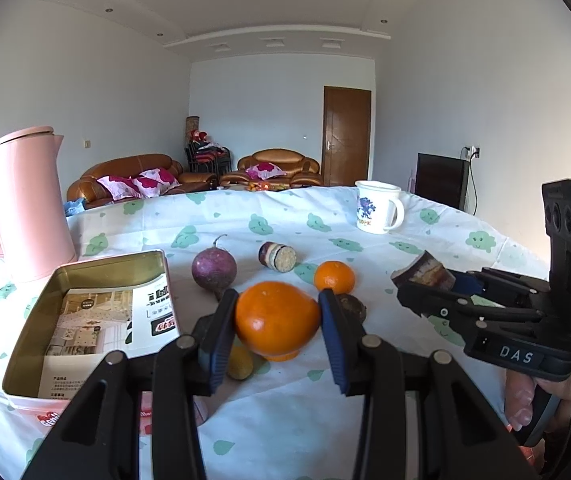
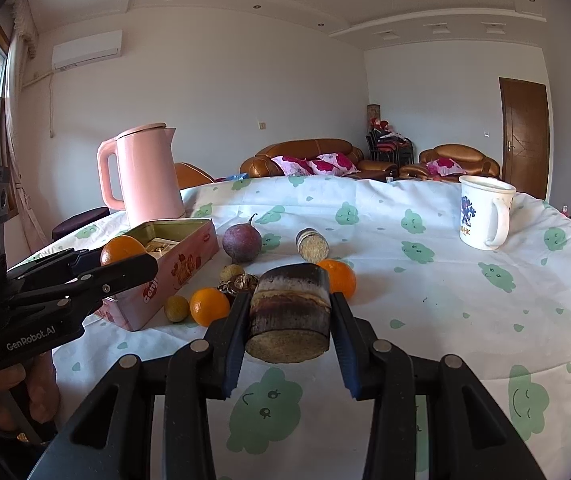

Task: Organize fruits
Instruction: 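Carry the orange and the brown cake with both grippers toward the tin box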

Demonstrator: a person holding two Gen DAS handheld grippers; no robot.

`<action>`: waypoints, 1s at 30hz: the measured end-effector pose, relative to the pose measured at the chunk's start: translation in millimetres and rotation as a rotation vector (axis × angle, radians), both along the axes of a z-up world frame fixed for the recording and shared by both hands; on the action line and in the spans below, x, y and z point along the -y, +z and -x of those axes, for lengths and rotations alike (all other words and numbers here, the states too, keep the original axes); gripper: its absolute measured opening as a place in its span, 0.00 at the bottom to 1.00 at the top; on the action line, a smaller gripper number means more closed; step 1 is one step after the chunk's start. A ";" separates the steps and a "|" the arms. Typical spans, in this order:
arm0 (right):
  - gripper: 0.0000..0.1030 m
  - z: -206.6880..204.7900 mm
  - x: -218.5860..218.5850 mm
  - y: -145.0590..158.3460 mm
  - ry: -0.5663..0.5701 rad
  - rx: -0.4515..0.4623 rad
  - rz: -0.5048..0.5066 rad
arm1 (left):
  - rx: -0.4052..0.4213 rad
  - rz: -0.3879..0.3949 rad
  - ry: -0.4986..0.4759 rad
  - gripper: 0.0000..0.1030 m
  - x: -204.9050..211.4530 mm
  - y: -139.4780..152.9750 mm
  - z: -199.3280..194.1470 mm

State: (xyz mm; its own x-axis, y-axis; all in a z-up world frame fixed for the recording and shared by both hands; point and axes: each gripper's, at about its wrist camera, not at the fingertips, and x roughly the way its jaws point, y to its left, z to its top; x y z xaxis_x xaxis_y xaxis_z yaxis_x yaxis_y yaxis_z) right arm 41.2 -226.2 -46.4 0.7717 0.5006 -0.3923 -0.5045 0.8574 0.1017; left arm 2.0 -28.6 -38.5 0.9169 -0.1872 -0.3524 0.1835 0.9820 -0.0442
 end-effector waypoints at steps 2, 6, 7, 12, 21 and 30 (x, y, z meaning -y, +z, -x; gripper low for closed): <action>0.40 1.2 0.7 0.4 0.002 0.008 -0.004 | 0.007 0.001 0.003 0.41 -0.5 0.6 0.5; 0.40 3.2 1.5 0.3 0.007 0.022 -0.007 | 0.020 -0.001 0.007 0.41 -1.1 1.5 1.5; 0.40 3.5 1.5 0.3 0.007 0.024 -0.007 | 0.023 -0.002 0.008 0.41 -1.1 1.8 1.8; 0.40 6.0 2.4 1.2 0.008 0.042 -0.017 | 0.050 -0.012 0.026 0.41 -2.1 5.2 5.7; 0.40 14.7 4.0 3.6 0.018 0.096 -0.028 | 0.082 -0.025 0.041 0.41 -2.2 11.6 11.1; 0.40 17.3 3.2 4.8 0.006 0.120 -0.016 | 0.117 -0.047 0.063 0.41 -3.0 18.7 18.4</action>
State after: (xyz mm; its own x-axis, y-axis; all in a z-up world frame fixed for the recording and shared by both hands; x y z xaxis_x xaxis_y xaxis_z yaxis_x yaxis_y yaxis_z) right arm 23.9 -229.4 -41.6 0.8093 0.5110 -0.2897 -0.5192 0.8529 0.0539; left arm -16.4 -25.6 -19.8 0.9618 -0.1136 -0.2489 0.1224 0.9923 0.0201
